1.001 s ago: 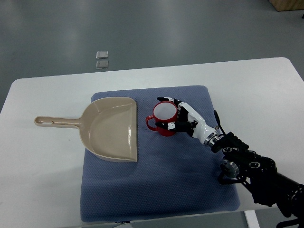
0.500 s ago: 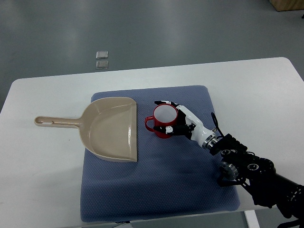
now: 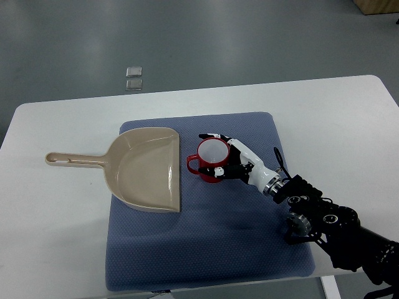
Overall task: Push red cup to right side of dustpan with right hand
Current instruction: 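Push the red mug with the right hand toward the dustpan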
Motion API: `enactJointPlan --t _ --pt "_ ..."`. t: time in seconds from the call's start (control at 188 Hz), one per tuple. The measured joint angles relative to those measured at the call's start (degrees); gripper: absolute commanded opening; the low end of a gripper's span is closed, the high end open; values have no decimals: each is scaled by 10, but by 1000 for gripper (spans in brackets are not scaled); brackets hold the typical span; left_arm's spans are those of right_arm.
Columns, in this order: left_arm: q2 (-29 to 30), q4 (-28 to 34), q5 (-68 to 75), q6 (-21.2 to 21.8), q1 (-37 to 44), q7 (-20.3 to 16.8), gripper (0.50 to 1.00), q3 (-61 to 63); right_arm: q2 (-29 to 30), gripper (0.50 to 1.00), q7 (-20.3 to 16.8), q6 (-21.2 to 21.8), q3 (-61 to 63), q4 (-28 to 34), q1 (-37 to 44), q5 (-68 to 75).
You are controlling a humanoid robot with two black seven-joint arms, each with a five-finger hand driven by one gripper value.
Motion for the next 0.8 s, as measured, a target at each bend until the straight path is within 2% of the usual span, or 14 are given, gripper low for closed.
enactJointPlan --t 0.798 --pt "0 0 0 0 0 0 1000 0 0 928 0 -1 -35 35 7 -3"
